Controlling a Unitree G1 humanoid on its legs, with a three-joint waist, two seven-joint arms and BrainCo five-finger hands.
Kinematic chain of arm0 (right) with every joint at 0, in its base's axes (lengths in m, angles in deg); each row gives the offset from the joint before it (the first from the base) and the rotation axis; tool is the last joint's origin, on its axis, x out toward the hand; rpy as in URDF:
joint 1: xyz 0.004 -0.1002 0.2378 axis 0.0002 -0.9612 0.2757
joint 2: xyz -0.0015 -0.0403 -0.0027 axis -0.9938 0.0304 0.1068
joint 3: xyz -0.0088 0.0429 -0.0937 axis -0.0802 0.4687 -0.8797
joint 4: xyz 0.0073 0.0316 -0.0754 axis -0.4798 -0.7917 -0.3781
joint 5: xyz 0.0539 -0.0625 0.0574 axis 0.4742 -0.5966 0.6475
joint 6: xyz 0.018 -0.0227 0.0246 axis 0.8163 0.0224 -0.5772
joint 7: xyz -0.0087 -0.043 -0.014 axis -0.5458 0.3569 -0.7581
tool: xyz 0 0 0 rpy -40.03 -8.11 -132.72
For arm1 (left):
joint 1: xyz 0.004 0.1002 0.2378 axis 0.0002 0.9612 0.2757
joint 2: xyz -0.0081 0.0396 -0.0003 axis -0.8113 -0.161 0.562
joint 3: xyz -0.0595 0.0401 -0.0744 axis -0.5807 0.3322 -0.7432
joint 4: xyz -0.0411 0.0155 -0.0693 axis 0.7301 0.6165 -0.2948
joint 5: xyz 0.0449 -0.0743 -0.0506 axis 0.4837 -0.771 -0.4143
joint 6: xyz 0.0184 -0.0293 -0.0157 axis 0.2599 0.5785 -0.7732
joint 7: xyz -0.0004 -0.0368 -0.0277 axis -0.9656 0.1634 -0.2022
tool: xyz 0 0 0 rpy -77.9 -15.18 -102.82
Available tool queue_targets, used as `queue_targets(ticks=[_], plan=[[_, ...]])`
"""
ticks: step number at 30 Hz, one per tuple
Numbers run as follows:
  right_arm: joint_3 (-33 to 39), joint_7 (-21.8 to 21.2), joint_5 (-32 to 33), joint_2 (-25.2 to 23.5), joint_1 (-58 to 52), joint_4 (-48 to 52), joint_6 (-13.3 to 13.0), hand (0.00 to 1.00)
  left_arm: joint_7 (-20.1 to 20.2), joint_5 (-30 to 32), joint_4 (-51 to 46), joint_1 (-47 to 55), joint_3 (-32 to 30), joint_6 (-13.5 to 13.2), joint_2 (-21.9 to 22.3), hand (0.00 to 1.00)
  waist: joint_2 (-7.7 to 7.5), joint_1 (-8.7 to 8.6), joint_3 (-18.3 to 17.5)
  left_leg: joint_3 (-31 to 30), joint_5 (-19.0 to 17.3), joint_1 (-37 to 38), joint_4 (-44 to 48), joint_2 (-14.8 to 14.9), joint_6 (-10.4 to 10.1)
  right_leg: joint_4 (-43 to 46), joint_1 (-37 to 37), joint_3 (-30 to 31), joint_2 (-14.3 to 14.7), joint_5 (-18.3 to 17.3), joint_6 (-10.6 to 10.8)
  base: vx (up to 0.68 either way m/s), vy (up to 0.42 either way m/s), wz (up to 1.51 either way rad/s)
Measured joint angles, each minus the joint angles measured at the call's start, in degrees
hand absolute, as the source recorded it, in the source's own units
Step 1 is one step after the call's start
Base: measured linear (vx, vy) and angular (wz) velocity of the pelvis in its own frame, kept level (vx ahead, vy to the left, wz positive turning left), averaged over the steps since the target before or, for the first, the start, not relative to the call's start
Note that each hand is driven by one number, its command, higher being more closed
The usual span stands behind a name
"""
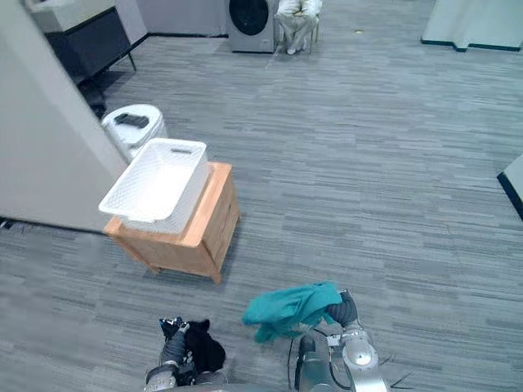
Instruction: Tidy the bed and pick cloth on bed and put in laundry
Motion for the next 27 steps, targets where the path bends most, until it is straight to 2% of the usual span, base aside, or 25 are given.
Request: queue_targets(ticks=[1, 3, 4, 5, 6, 7, 8, 9, 10, 11, 12, 13, 14, 15, 16, 17, 18, 19, 20, 21, 22, 24, 25, 26, 27], plan=[[0.2, 0.0, 0.1, -0.1, 0.4, 0.0, 0.0, 1.00, 0.3, 0.0, -1.1, -0.4, 0.1, 0.0, -0.1, 1.00, -1.15, 0.13, 0.5, 2.8, -1.7, -2.6, -4.6, -1.9, -0.3, -1.4, 2.3, 0.0, -0.7, -0.9, -0.5, 0.43, -0.193, 0.07], [0.2, 0.1, 0.9, -0.1, 1.0, 0.1, -0.1, 1.00, 0.4, 0.0, -2.9, -0.8, 0.1, -0.1, -0.2, 1.00, -2.26, 0.21, 0.7, 6.1, -3.0, -5.7, -18.9, -6.0, -0.7, -4.0, 5.1, -0.1, -1.6, -1.8, -0.6, 0.50, -0.112, 0.03], [0.2, 0.0, 1.1, -0.2, 1.1, 0.1, -0.1, 1.00, 0.4, 0.0, -3.8, -1.2, 0.1, -0.1, -0.1, 1.00, -2.71, 0.10, 0.7, 11.7, -2.4, -6.1, -34.7, -8.5, -1.1, -6.3, 6.5, -0.8, -2.3, -2.3, -0.2, 0.42, -0.015, 0.08], [0.6, 0.0, 1.1, 0.3, 1.2, 0.1, -0.1, 1.00, 0.4, 0.0, -4.2, -1.3, 0.1, -0.1, 0.0, 1.00, -2.71, 0.06, 0.7, 15.4, -1.9, -6.0, -40.2, -8.7, -1.7, -7.1, 7.5, -1.2, -2.3, -2.6, -0.1, 0.44, 0.015, 0.25], [0.6, 0.0, 1.1, 0.4, 1.3, 0.1, -0.1, 1.00, 0.4, 0.0, -4.3, -1.9, 0.1, -0.2, 0.4, 1.00, -2.55, 0.01, 0.6, 24.0, 0.1, -6.0, -49.6, -9.3, -2.0, -8.2, 9.3, -2.7, -2.4, -3.4, 0.9, 0.39, 0.021, 0.32], [0.6, 0.0, 1.0, 0.5, 1.3, 0.1, -0.1, 1.00, 0.4, 0.1, -4.4, -2.2, 0.1, -0.2, 0.6, 1.00, -2.52, 0.05, 0.6, 28.0, 1.5, -5.7, -53.3, -9.5, -0.6, -8.3, 9.9, -3.4, -2.4, -4.0, 1.5, 0.62, 0.073, 0.40], [0.6, 0.3, 0.7, 0.6, 1.6, 0.1, -0.1, 1.00, 0.4, 0.3, -4.5, -2.7, 0.1, -0.2, 0.8, 1.00, -3.11, 0.43, 0.2, 34.3, 3.6, -4.9, -54.9, -9.3, 2.8, -7.9, 10.8, -4.3, -2.6, -5.7, 2.8, 0.54, 0.084, 0.29], [0.2, 0.5, 0.3, 0.3, 1.8, 0.2, -0.1, 1.00, 0.4, 0.4, -4.5, -3.0, 0.0, -0.1, 0.9, 1.00, -3.48, 0.97, -0.2, 37.5, 4.7, -3.8, -54.1, -9.2, 5.1, -6.9, 11.4, -5.4, -3.4, -6.9, 4.3, 0.66, 0.122, 0.48], [0.0, 0.6, -0.4, 0.6, 1.9, 0.5, -0.1, 1.00, 0.5, 0.4, -4.4, -3.1, 0.3, 0.0, 1.5, 1.00, -4.00, 1.12, -0.1, 37.9, 4.9, -3.3, -54.4, -10.1, 9.5, -2.2, 10.8, -6.9, -4.2, -8.4, 6.8, 0.44, 0.104, 0.48], [-0.2, 0.6, -0.8, 0.6, 2.1, 0.5, -0.1, 1.00, 0.7, 0.5, -4.4, -3.2, 0.1, -0.1, 1.5, 1.00, -4.21, 1.53, -0.2, 37.3, 4.7, -2.5, -55.2, -10.5, 12.0, 2.4, 9.5, -7.4, -4.8, -9.7, 8.7, 0.65, 0.213, 0.67], [-1.2, 0.6, -1.4, 0.2, 2.8, 0.4, -0.1, 1.00, 0.5, 0.5, -4.4, -3.0, -0.9, -0.1, 1.2, 1.00, -5.49, 2.03, -0.5, 35.9, 4.1, -0.5, -55.7, -11.9, 13.2, 15.7, 5.0, -7.7, -6.7, -11.2, 12.2, 0.52, 0.206, 0.81], [-1.7, 0.5, -1.9, -0.7, 3.6, 0.4, -0.3, 1.00, 0.4, 0.4, -4.4, -2.8, -1.5, 0.0, 0.8, 1.00, -5.92, 2.00, -0.6, 32.4, 1.9, 0.9, -54.9, -13.0, 13.3, 30.5, -0.1, -7.7, -8.4, -7.2, 17.1, 0.64, 0.233, 1.03], [-1.8, 0.5, -2.2, -0.9, 3.8, 0.4, -0.3, 1.00, 0.3, 0.4, -4.7, -2.6, -1.6, 0.0, 0.7, 1.00, -6.01, 1.51, -0.5, 30.0, 1.0, 1.8, -54.7, -13.7, 13.2, 36.9, -2.5, -7.8, -9.2, -3.8, 17.6, 0.52, 0.147, 1.73], [-2.4, 0.1, -3.0, -1.7, 3.8, 0.3, -0.4, 1.00, 0.3, 0.4, -5.2, -2.4, -0.3, 0.1, -0.3, 1.00, -6.27, 0.34, -0.4, 25.2, 0.0, 4.8, -55.1, -16.0, 13.1, 48.7, -5.6, -8.3, -11.5, -3.4, 17.6, 0.54, 0.122, 2.02], [-2.8, -0.4, -3.5, -1.7, 3.7, 0.3, -0.4, 1.00, 0.3, 0.5, -5.2, -2.3, 0.4, 0.1, -1.3, 1.00, -6.23, -0.25, -0.3, 22.0, -0.1, 7.8, -56.2, -17.5, 12.9, 53.1, -6.6, -8.7, -12.9, -4.9, 16.7, 0.56, 0.075, 2.30], [-3.9, -0.5, -4.0, -1.7, 3.5, 0.3, -0.5, 1.00, 0.3, 0.5, -5.2, -2.3, 1.0, 0.1, -2.0, 1.00, -6.14, -0.33, -0.2, 18.8, -0.1, 10.9, -57.5, -18.7, 12.8, 53.9, -7.4, -9.4, -13.8, -6.6, 15.3, 0.54, 0.015, 2.17], [-5.1, -0.6, -4.3, -1.8, 3.4, 0.5, -0.9, 1.00, 0.1, 0.5, -5.3, -2.6, 1.3, -0.2, -2.7, 1.00, -5.95, -0.39, -0.1, 15.1, 0.0, 13.5, -58.4, -19.5, 12.6, 51.5, -8.9, -9.4, -14.8, -8.7, 12.1, 0.52, -0.027, 1.83], [-5.4, -0.6, -4.6, -2.0, 3.6, 0.8, -1.0, 1.00, 0.1, 0.5, -5.4, -2.6, 1.3, -0.3, -3.2, 1.00, -5.54, -0.38, 0.0, 12.7, -0.1, 14.2, -58.8, -19.7, 12.3, 49.0, -10.0, -8.5, -14.6, -9.8, 10.4, 0.46, -0.112, 2.08], [-5.7, -0.5, -4.6, -2.1, 4.0, 1.3, -1.4, 1.00, 0.1, 0.6, -5.4, -3.0, 1.5, -0.6, -3.7, 1.00, -5.69, -0.82, -0.3, 7.3, -0.3, 15.0, -59.6, -19.8, 11.7, 40.5, -12.2, -5.3, -12.9, -11.8, 8.6, 0.41, -0.187, 1.98], [-5.7, -0.6, -4.6, -2.0, 4.1, 1.7, -1.7, 1.00, 0.1, 0.7, -5.2, -3.7, 2.1, -0.7, -4.1, 1.00, -5.40, -1.49, -0.3, 2.9, -0.4, 14.7, -59.8, -19.9, 10.8, 30.9, -13.2, -0.6, -10.8, -11.9, 8.3, 0.47, -0.254, 2.73], [-5.5, -0.6, -4.6, -1.9, 3.4, 3.3, -1.8, 1.00, 0.3, 1.2, -4.3, -4.3, 3.1, -0.9, -4.4, 1.00, -6.32, -2.03, -0.7, -3.2, -0.7, 14.4, -60.0, -20.7, 9.6, 14.9, -13.6, 9.3, -9.5, -10.6, 10.1, 0.37, -0.238, 2.24], [-5.3, -0.6, -4.6, -2.0, 2.7, 4.0, -2.1, 1.00, 0.3, 2.2, -1.9, -5.0, 4.0, -0.9, -4.9, 1.00, -6.45, -1.89, -0.7, -7.9, -1.8, 14.9, -58.8, -21.5, 7.6, 6.9, -13.8, 15.8, -10.4, -7.1, 12.0, 0.36, -0.302, 1.94], [-5.4, -0.6, -4.6, -2.1, 1.7, 4.9, -2.1, 1.00, 0.3, 3.0, -1.3, -4.7, 4.7, -0.8, -5.7, 1.00, -6.72, -2.02, -0.7, -9.9, -3.3, 15.9, -57.4, -21.5, 5.3, 5.9, -13.6, 16.1, -11.5, -4.2, 12.4, 0.38, -0.356, 1.78], [-5.5, -0.6, -4.6, -2.1, 1.1, 5.6, -2.1, 1.00, 0.3, 3.2, -1.3, -4.5, 4.8, -0.9, -6.2, 1.00, -7.31, -1.98, -0.6, -10.6, -4.2, 16.2, -56.3, -21.6, 3.9, 6.2, -13.2, 15.6, -12.1, -2.6, 12.1, 0.36, -0.413, 1.96], [-6.1, -0.6, -4.6, -2.1, 0.1, 6.9, -2.2, 1.00, 0.2, 3.4, -1.3, -4.2, 4.8, -1.1, -7.5, 1.00, -9.20, -1.88, -0.9, -10.9, -6.7, 16.1, -53.7, -21.8, 1.9, 7.4, -12.4, 14.6, -13.3, 1.9, 10.5, 0.32, -0.487, 1.93]])
